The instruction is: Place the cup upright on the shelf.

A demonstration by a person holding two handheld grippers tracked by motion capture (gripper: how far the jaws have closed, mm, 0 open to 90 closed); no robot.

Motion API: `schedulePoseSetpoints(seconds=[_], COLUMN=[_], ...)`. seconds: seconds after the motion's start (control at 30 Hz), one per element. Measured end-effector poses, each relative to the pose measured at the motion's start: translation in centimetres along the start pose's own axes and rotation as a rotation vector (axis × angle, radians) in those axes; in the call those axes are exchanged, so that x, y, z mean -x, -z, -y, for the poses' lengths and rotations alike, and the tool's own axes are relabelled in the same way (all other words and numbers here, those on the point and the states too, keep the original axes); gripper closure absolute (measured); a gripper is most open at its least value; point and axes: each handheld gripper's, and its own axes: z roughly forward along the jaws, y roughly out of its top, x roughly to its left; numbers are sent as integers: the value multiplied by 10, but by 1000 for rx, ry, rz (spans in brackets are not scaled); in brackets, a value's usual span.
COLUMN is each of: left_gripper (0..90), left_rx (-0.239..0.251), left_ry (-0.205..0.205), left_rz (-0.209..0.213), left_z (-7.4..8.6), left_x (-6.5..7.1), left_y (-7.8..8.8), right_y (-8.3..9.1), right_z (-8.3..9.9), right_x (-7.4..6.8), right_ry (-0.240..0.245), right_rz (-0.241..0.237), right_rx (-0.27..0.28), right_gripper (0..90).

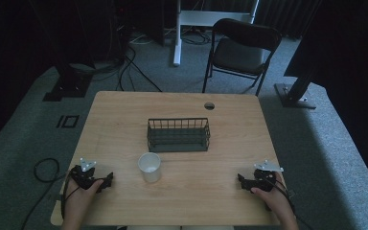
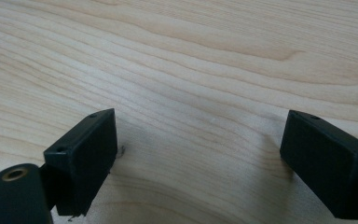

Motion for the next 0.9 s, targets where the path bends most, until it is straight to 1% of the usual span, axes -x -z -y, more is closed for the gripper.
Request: schedulePoseSetpoints(seconds=[0.23,0.4,0.8,0.9], left_gripper=[19,3,2,2], left_rx=[-1,-6,-6,-6], left_ry=[0,1,1,1], left_rz=[1,-1,-1,-1], left_z=[0,-1,-1,-1], left_x=[0,0,0,0], left_y=[0,-1,-1,-2], right_y=[0,0,0,1], right_z=[0,0,0,1], right_x=[0,2,2,0], right_ry=[0,16,14,21], right_rz=[0,-16,-13,-18], right_rx=[-1,-1,-1,0], right_gripper=[105,106,107,107])
